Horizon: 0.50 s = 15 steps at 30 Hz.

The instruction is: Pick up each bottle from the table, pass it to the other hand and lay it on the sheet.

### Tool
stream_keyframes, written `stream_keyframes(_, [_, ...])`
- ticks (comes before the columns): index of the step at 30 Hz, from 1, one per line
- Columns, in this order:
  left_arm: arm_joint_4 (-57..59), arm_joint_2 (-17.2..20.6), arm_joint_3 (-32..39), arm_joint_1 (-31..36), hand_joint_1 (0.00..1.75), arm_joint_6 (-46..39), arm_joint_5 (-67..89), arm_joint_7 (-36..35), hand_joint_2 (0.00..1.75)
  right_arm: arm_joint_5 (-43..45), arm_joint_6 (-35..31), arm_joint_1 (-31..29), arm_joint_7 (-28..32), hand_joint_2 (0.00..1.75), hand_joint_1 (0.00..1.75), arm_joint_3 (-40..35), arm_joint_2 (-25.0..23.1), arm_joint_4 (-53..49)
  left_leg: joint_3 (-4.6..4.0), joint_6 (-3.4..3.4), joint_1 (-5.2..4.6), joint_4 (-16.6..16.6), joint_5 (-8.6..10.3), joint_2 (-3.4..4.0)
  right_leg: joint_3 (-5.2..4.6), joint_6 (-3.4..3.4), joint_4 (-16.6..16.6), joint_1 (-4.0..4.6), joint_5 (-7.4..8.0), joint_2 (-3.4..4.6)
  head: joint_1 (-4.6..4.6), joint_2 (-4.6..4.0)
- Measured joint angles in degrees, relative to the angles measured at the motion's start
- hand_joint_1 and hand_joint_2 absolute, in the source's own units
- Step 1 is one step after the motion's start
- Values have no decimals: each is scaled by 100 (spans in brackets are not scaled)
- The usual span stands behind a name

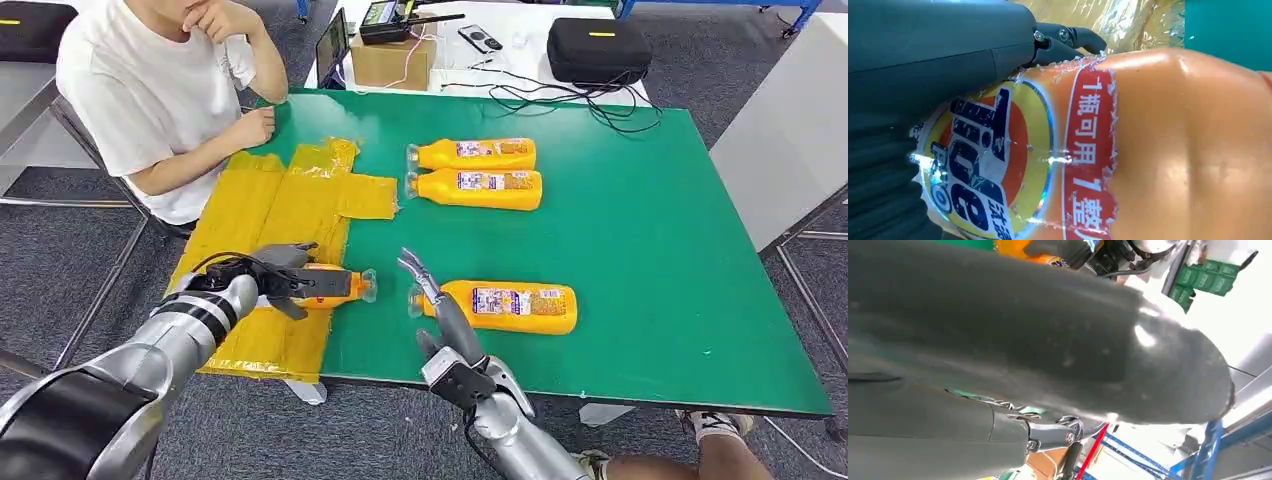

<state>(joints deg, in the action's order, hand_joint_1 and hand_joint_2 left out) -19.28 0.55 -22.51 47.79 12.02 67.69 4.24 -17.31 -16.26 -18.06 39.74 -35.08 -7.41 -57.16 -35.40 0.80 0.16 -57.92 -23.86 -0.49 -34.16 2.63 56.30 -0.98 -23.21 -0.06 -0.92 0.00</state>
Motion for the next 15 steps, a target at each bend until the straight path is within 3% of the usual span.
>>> stream_keyframes(4, [20, 0, -4, -14, 0, -236, -53, 116, 0, 2, 0, 3, 0, 0, 0, 0, 0, 2, -1, 0, 0, 0, 0, -1, 1, 0, 0, 0, 0, 0, -2, 0])
stream_keyframes(5, [28, 0, -4, -25, 61, -299, -61, 120, 0, 2, 0, 4, 0, 0, 0, 0, 2, 2, -1, 0, 0, 0, 0, -1, 0, 0, 0, 0, 0, 0, -2, 0])
stream_keyframes(6, [33, 0, -4, -33, 175, -291, -74, 150, 0, 2, 0, 4, 0, 0, 0, 0, 4, 2, -2, 0, 0, 0, 0, -2, 0, 0, 0, 0, 0, 0, 0, 0])
stream_keyframes(7, [35, 2, -4, -35, 175, -255, -90, 177, 0, 2, 2, 3, 0, 0, 0, 0, 4, 2, -2, 0, 0, 0, 0, -3, 0, 0, 0, 0, 0, 0, 0, 0])
stream_keyframes(8, [42, 2, -4, -36, 105, -240, -105, 203, 0, 2, 2, 3, 0, 0, 0, 0, 4, 2, -3, 0, 0, 0, 0, -3, 0, 0, 0, 0, 0, 0, 0, 0])
stream_keyframes(9, [44, 2, -4, -37, 0, -232, -118, 221, 0, 2, 2, 4, 0, 0, 0, 0, 4, 2, -3, 0, 0, 0, -1, -2, 0, 0, 0, -1, 0, 0, -2, 0])
stream_keyframes(15, [50, 7, -4, -54, 0, -302, -188, 260, 0, 26, -4, 5, 0, 0, 0, 0, 4, 2, -3, 0, 0, 0, 0, -3, 0, 0, -1, -1, 0, -1, -2, 0])
